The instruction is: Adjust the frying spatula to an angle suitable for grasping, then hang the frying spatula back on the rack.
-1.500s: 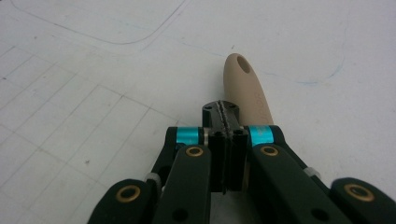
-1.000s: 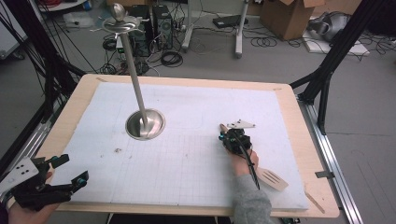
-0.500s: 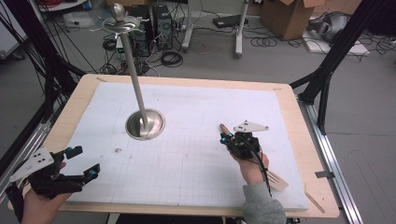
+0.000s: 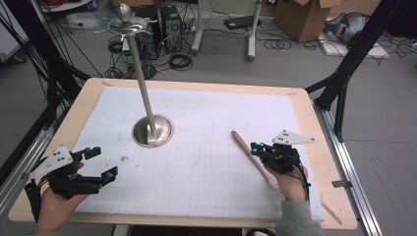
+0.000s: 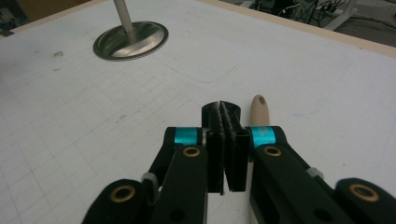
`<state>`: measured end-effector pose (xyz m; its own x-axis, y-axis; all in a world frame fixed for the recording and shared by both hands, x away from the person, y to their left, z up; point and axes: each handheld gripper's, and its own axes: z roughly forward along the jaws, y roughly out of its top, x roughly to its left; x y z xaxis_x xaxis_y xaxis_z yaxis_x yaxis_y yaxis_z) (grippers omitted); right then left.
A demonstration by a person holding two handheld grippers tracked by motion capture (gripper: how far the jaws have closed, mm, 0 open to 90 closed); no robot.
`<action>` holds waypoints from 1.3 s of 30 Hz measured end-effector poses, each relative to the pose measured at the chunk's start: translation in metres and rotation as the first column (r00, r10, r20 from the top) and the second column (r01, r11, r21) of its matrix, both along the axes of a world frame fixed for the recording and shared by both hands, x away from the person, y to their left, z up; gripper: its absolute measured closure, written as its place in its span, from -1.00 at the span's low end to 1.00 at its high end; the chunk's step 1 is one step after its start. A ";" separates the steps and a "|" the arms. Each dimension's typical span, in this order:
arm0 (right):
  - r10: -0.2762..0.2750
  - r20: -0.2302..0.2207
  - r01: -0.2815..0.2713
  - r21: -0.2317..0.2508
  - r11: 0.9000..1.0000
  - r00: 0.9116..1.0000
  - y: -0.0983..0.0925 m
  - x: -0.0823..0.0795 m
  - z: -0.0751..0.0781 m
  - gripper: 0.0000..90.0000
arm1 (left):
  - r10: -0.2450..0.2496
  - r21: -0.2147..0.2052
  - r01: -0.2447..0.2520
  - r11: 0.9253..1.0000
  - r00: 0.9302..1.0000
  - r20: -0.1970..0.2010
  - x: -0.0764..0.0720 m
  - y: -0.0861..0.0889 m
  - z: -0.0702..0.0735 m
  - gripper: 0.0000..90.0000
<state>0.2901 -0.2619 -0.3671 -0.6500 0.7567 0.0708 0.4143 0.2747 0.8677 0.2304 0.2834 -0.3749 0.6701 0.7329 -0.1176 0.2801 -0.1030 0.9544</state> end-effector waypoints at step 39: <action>0.035 -0.005 -0.034 0.109 0.993 0.999 -0.039 0.007 -0.011 -0.68 | -0.012 -0.018 0.012 1.000 1.000 0.004 0.001 0.001 0.001 -0.85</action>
